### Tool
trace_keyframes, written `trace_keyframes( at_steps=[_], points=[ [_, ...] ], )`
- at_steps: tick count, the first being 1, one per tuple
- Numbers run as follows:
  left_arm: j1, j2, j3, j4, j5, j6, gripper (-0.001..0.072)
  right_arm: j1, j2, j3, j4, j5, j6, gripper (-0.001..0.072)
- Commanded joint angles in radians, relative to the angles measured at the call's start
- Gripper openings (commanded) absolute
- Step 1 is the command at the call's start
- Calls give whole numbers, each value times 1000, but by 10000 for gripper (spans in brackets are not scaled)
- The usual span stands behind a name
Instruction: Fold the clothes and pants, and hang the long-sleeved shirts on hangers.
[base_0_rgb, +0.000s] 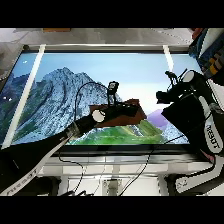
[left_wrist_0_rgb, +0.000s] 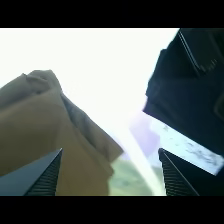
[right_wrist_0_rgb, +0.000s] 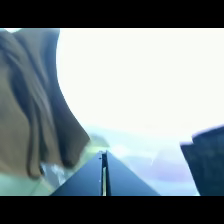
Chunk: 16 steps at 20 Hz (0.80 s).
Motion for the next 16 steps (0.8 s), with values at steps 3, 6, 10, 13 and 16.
trace_keyframes(
  at_steps=[3,6,10,13,16],
  points=[
    [64,39,1,61,47,0,720,-88,-51,-126,373,79,-274,426],
    [120,51,1,60,42,-1,720,-43,-55,-199,387,-105,-245,597],
    [155,50,1,60,-23,0,720,64,-103,-211,405,-196,-182,597],
    [155,50,1,61,-40,0,720,154,-138,-211,431,-206,-183,596],
    [155,50,1,61,-44,0,720,237,-143,-210,425,-274,-184,441]
  ],
)
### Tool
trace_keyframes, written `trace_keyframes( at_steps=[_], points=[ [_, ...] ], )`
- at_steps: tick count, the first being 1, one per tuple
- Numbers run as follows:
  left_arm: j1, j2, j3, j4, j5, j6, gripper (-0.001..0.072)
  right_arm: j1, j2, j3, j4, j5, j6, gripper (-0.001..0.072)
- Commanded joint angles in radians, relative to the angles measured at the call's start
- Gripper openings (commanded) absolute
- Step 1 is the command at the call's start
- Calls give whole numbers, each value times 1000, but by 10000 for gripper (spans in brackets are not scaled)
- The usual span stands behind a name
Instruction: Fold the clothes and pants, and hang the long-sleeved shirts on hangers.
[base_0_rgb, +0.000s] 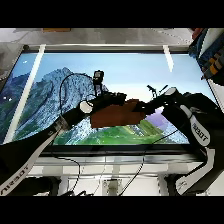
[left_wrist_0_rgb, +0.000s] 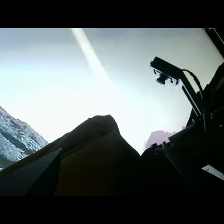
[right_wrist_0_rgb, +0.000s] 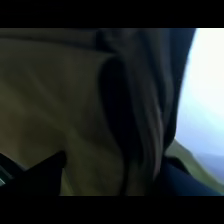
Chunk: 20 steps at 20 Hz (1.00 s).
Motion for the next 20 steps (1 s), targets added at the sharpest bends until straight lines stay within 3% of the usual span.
trace_keyframes(
  at_steps=[1,2,3,7,9,11,16,20],
  points=[
    [4,1,0,0,-16,0,720,95,-14,-2,13,-94,4,315],
    [6,2,0,13,-20,0,720,112,-13,-2,15,-105,5,102],
    [10,5,1,52,-36,0,720,122,-13,3,13,-100,5,10],
    [79,76,1,328,-180,0,717,84,35,95,-7,15,9,8],
    [147,145,1,495,-242,0,694,21,92,174,-52,83,65,8],
    [235,229,1,596,-286,0,556,-65,170,248,-129,137,140,8],
    [465,433,0,610,-320,0,539,-347,422,360,-434,286,286,8],
    [568,546,0,609,-339,0,539,-599,586,360,-751,461,493,8]
  ],
)
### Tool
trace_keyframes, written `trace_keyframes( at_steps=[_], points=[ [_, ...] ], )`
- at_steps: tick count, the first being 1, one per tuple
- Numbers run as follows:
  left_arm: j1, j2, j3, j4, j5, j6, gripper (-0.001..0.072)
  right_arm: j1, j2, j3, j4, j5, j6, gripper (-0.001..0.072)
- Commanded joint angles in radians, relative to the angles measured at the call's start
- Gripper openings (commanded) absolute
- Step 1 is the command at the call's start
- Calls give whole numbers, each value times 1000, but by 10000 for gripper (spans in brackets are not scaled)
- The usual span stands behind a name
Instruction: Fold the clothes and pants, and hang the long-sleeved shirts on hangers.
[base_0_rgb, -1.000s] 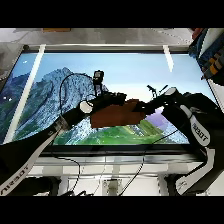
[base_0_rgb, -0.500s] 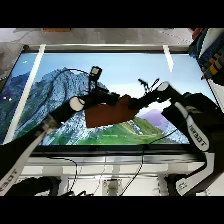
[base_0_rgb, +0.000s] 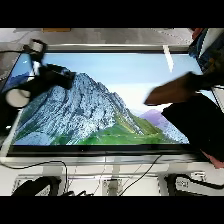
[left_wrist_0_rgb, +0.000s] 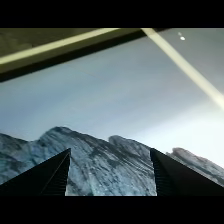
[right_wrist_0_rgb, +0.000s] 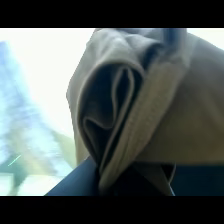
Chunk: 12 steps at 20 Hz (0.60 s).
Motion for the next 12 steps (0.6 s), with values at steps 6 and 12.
trace_keyframes(
  at_steps=[6,12],
  points=[
    [89,132,0,18,-24,0,540,-452,153,1,-341,363,212,159],
    [89,129,0,18,-24,0,540,-476,153,1,-274,315,222,659]
  ],
)
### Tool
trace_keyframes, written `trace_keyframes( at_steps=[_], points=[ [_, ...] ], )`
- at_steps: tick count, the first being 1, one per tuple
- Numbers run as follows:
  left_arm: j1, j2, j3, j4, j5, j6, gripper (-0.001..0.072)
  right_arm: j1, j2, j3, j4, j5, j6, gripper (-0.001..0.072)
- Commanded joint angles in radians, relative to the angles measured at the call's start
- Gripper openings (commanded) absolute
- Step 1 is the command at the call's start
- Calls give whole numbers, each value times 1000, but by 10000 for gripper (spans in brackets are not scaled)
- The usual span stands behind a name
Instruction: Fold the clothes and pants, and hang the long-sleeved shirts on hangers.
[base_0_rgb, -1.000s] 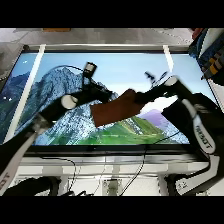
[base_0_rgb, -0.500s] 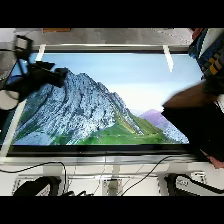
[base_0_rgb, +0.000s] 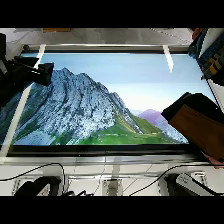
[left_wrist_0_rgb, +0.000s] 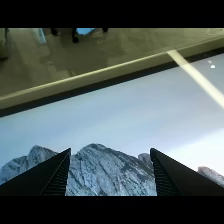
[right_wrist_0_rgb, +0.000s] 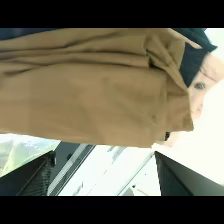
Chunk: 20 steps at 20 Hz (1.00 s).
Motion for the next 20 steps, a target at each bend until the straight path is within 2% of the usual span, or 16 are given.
trace_keyframes(
  at_steps=[1,2,3,4,5,8,12,15,18,20],
  points=[
    [2,3,1,0,0,0,540,-18,3,-1,110,-32,19,459],
    [2,3,1,0,0,0,540,-18,3,-1,180,-45,19,245],
    [2,3,1,0,0,0,540,-6,3,-1,252,-55,18,156],
    [2,3,1,0,0,0,540,19,3,0,298,-64,16,112],
    [2,3,1,0,0,0,540,58,3,0,329,-74,10,9],
    [2,3,1,0,0,0,540,271,3,0,309,-164,-36,8],
    [2,3,1,0,0,0,540,652,3,0,235,-320,-40,8],
    [2,3,1,0,0,0,540,951,3,0,104,-412,-20,8],
    [2,3,1,0,0,0,540,1166,3,0,-150,-398,102,8],
    [2,3,1,0,0,0,540,1212,3,0,-156,-352,103,8]
  ],
)
